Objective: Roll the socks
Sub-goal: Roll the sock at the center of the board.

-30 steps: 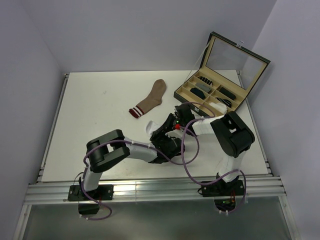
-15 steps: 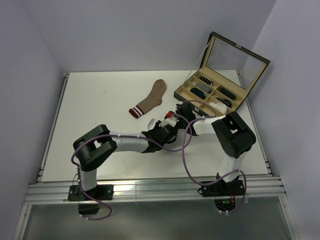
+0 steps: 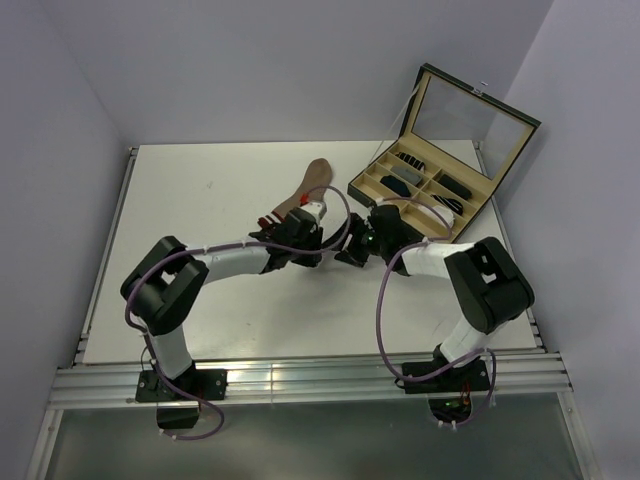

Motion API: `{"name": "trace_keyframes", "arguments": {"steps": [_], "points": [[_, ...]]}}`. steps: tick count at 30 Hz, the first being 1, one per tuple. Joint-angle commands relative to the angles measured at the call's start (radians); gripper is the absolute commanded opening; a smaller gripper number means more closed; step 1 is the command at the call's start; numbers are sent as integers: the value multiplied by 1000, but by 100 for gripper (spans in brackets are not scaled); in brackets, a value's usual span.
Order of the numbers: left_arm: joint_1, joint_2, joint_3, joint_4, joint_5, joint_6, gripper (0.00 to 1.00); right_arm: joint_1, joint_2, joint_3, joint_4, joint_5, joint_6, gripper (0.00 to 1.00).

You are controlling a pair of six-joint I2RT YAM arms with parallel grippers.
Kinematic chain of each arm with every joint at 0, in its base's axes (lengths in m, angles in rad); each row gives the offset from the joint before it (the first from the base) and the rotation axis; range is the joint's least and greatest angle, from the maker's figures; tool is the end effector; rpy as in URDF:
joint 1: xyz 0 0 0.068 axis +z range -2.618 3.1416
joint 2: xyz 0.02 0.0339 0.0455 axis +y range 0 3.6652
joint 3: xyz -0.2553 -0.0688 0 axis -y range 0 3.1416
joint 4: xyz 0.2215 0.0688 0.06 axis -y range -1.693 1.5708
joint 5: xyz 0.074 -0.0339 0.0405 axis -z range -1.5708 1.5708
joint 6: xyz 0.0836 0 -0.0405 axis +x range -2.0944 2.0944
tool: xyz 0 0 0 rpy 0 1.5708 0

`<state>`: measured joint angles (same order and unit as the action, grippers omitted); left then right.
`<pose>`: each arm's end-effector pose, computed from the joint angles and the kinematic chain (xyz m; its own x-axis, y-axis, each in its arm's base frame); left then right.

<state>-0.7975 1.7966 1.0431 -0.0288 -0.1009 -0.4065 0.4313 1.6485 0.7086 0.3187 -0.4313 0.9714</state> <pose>0.2793 -0.2741 0.1437 -0.7140 0.1683 -0.6796 0.4134 0.8847 -0.2152 0.2950 0.1742 0.1373 -0.8668 0.4268 -0.2579 0.0481 0.5863 0.8087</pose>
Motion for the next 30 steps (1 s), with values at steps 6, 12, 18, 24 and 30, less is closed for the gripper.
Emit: {"name": "trace_keyframes", "arguments": {"steps": [6, 12, 18, 24, 30], "points": [[133, 53, -32, -30, 297, -167, 9, -9, -20, -81, 143, -34, 13, 69], [182, 76, -77, 20, 401, -241, 10, -9, 33, -116, 287, -40, 76, 69], [218, 101, -94, 61, 458, -273, 11, -8, 98, -127, 365, -17, 128, 70], [239, 116, -117, 99, 509, -304, 11, -9, 160, -118, 401, 14, 144, 70], [247, 124, -137, 132, 558, -325, 11, -8, 224, -104, 450, 3, 174, 70]]}}
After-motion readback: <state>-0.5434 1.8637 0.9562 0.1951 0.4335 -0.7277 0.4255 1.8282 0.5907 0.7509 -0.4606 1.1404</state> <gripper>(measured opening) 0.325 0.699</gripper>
